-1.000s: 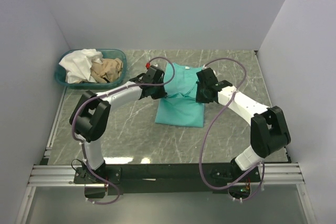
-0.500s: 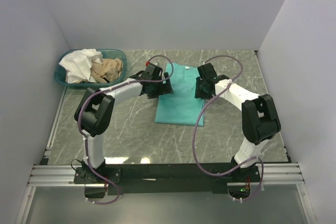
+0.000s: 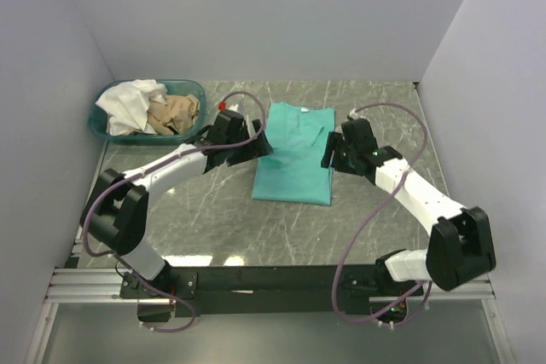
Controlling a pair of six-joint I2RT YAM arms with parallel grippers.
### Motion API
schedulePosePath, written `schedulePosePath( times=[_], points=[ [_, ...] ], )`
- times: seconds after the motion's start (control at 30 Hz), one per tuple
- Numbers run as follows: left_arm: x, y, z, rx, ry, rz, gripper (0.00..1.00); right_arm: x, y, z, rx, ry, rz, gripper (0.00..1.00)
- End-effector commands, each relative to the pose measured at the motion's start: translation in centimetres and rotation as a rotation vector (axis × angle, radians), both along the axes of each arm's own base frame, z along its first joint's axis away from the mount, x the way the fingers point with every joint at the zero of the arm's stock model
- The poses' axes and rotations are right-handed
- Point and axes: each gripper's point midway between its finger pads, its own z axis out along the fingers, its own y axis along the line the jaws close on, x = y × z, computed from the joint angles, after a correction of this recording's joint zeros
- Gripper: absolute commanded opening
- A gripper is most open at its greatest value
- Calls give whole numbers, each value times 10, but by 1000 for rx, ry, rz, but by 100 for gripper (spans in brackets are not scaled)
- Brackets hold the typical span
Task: Fold and stack the t-shirts
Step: Fold the tshirt
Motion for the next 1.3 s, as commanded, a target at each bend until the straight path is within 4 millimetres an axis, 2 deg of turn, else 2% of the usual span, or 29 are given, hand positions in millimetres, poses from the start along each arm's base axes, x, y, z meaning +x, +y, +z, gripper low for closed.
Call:
schedulePosePath(
  times=[0.0,0.03,0.07,0.13,0.17,0.23,0.43,0.57,0.77,0.93,1.03,1.13,1.23,1.27],
  points=[
    [-22,10,-10,-22,30,21,99,-26,4,-14,81,35,14,72],
    [-32,16,-25,-11,57,26,99,-33,11,-13,119,32,44,72],
    [-38,16,-24,-26,61,23,100,-43,9,-25,121,59,48,72],
    [-51,21,-41,-19,95,32,99,-49,11,-29,145,54,56,72],
    [-56,22,-44,-19,102,29,99,-57,11,-37,149,75,62,72],
    [-65,24,-54,-14,125,30,100,-59,12,-42,165,81,57,72],
    [-85,21,-72,0,163,9,81,-69,13,-61,176,124,55,66],
    [-92,18,-83,21,187,-2,64,-73,12,-69,174,141,50,62],
    [-93,23,-97,55,212,16,50,-79,9,-82,170,169,42,61],
    [-92,16,-99,45,217,-8,45,-82,8,-90,157,187,40,58],
    [-95,15,-109,64,235,-9,40,-81,10,-92,164,188,45,58],
    [-96,11,-117,72,255,-22,26,-81,10,-94,163,198,48,56],
    [-95,9,-121,83,260,-30,3,-81,11,-98,160,212,56,52],
    [-94,8,-120,84,258,-32,1,-81,11,-99,159,214,55,48]
  ],
)
